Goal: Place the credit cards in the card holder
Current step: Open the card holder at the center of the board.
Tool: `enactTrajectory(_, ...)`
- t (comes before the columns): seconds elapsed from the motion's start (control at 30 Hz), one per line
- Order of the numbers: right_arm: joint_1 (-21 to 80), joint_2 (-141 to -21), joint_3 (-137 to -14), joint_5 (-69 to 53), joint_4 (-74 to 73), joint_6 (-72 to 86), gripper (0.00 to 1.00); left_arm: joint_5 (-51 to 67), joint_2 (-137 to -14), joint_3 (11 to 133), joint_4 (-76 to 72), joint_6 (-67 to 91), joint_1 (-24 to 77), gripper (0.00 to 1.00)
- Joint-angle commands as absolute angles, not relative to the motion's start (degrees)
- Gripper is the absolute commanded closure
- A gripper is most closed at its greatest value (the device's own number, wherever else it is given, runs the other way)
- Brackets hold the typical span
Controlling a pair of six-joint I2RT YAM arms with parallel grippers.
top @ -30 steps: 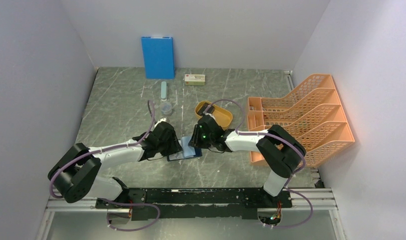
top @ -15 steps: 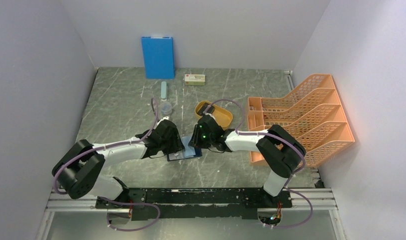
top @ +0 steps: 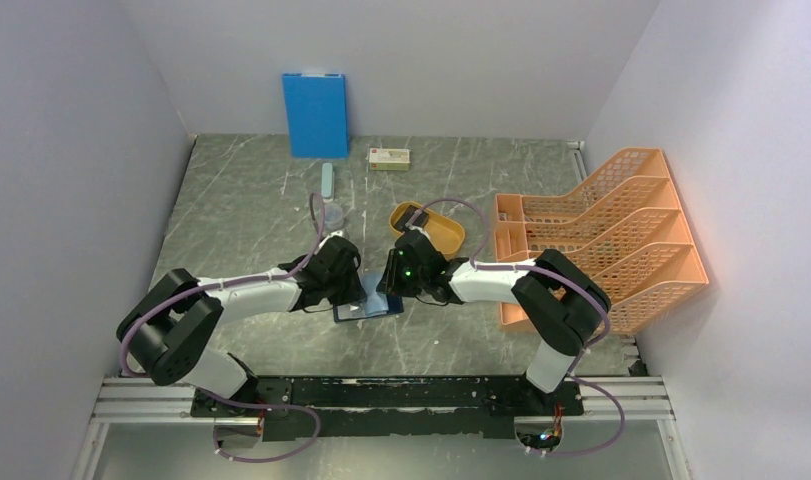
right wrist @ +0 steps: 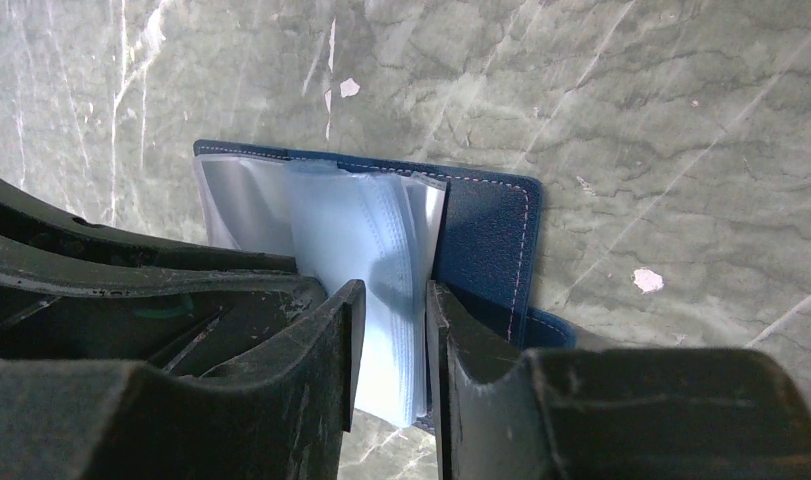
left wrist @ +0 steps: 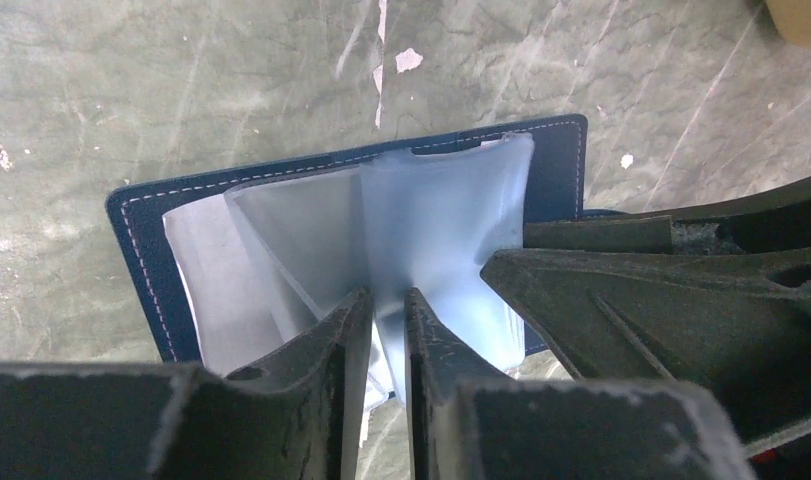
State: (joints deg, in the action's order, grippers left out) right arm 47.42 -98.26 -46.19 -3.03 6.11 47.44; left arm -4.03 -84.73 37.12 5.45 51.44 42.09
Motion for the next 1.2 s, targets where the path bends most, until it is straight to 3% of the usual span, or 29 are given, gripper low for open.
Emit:
enactTrajectory(0.0,47.9,-101.1,-44.7,-2.5,0.3,46.6,0.67,-6.0,-86.1,37.2,8.5,50.6,42.2,0.8)
enactTrajectory(0.33,47.5,-96.7,-43.7,-2.3,-1.5,47.6,0.66,-7.3,-87.6,35.7,8.4,51.1,42.1,0.95)
enactTrajectory(1.17,46.2,-82.3,-40.0,1.7,6.2,46.8,0.65,-4.8,-87.0,30.4,3.7,51.5,41.9,0.95)
